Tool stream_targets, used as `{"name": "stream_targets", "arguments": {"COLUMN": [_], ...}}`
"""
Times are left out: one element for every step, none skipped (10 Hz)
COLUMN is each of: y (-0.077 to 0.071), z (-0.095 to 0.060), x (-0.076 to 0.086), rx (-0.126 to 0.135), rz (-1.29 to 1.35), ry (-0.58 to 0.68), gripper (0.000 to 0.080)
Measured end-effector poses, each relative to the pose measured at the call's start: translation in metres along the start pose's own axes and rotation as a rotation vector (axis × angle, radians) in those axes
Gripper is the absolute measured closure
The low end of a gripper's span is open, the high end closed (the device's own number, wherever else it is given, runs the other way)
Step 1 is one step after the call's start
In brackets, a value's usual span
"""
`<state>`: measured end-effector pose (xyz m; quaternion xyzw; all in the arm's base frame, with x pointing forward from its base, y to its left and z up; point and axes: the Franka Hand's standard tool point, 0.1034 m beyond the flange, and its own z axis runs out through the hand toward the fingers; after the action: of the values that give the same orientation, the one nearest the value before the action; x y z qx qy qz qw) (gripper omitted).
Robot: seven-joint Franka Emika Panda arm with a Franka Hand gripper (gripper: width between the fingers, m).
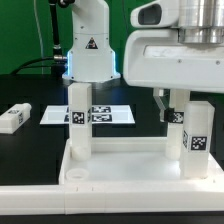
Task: Assemble desk
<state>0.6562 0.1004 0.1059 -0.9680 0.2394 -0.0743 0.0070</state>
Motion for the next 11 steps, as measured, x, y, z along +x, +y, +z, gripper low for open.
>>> {"name": "stream_targets", "arguments": {"y": [0.001,-0.011,-0.011,-0.009,-0.009,-0.009,-0.008,-0.006,-0.005,-0.003,0.0], "z": [0.003,0.003,0.003,0.003,0.003,0.003,0.002,0.002,0.003,0.003,0.003], "x": [0.003,-0.005,-0.004,-0.004,-0.004,-0.003,-0.002,-0.001,-0.001,0.0,0.001], "rx": [0.007,-0.006,-0.006,-0.006,-0.006,-0.006,-0.008,-0.01,-0.011,-0.016,-0.019], "rz": [-0.218,-0.282,-0.28,-0.256,-0.246,-0.213,-0.131,-0.046,0.022,0.126,0.247], "ry": [0.003,-0.005,-0.003,-0.003,-0.003,-0.003,-0.002,0.0,0.0,-0.001,-0.003], "gripper": [0.015,0.015,0.015,0.015,0.0274,0.0408,0.0408,0.0509,0.0509,0.0509,0.0509]}}
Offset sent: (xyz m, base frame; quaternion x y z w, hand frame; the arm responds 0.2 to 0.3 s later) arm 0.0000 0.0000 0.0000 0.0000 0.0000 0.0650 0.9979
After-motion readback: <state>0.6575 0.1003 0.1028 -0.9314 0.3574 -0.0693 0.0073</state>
